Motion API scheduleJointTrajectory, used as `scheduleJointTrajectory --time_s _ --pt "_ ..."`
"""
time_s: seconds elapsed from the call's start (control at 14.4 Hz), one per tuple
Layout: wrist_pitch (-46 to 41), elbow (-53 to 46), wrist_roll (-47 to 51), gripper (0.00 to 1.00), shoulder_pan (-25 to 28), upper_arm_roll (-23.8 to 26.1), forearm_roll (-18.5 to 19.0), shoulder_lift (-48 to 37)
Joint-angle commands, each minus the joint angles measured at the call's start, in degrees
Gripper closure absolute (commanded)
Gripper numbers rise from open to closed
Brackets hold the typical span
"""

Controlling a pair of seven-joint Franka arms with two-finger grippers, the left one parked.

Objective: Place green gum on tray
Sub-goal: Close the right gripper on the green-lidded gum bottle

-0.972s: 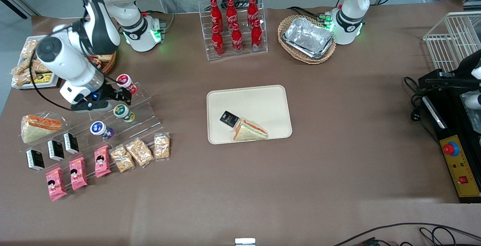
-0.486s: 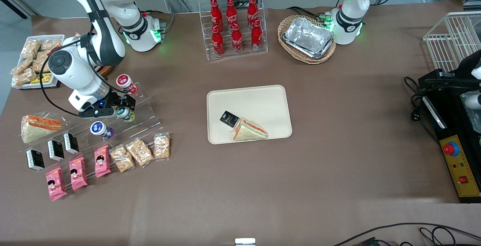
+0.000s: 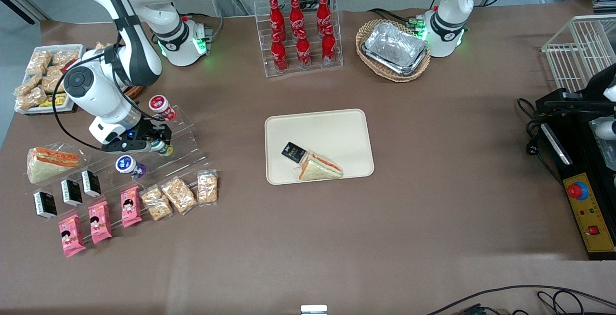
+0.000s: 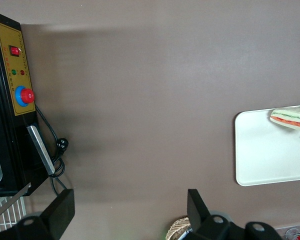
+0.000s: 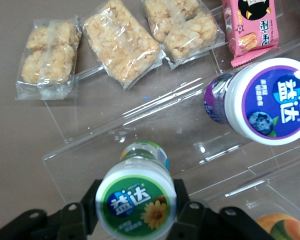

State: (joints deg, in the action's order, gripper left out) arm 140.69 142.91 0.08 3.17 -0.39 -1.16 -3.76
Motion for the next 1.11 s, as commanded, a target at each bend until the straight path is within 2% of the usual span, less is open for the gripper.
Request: scheduleJointTrajectory --time_s 0.0,0.21,0.49,0.62,0.83,1.04 --pt "1.2 0.2 0.4 0.8 -0.3 0.2 -0.5 0.3" --pt "1.2 0.1 0.4 0.9 -0.3 0.2 -0.4 0.4" --pt "-2.1 -1.0 -0.7 0.93 -0.3 0.2 -0.1 -3.9" --pt "-11.4 -5.7 -1.1 0.94 -0.4 0.2 0.0 -6.7" --pt "-29.4 -18.8 -1.1 0.94 -0.4 -1.4 -0.1 -7.0" --pt "-40.8 -30.5 -0.9 0.95 -0.5 -1.5 -0.3 -5.2"
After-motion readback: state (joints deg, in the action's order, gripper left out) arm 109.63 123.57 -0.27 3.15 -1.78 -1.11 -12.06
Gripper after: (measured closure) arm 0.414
